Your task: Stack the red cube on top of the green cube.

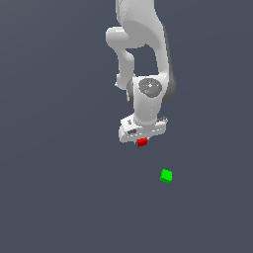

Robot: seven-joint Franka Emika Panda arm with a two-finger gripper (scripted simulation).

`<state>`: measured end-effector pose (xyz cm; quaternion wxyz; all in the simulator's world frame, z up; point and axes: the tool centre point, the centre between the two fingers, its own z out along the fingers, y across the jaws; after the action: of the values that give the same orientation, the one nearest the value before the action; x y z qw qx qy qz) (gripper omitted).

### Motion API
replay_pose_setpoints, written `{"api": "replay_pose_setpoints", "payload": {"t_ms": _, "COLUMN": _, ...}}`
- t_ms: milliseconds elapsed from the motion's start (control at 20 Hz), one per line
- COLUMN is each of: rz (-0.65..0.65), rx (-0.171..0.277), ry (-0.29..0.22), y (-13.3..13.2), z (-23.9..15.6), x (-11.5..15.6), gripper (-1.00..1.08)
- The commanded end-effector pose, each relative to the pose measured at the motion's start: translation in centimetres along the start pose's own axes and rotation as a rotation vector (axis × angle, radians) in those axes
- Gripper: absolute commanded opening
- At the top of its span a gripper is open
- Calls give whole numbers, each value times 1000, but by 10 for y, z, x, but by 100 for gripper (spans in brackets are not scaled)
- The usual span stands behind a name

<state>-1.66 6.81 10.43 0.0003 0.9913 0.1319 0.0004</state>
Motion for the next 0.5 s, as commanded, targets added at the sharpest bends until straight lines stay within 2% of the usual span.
{"api": "replay_pose_setpoints", "payload": {"t_ms": 0, "rz": 0, "rx": 1, "ry": -1, "y": 0, "z": -10, "x": 0, "gripper": -100}}
{"api": "replay_pose_setpoints", "payload": {"t_ms": 450, "rz": 0, "rx": 1, "ry": 0, "y": -2, "z": -13, "x": 3, "gripper": -100}}
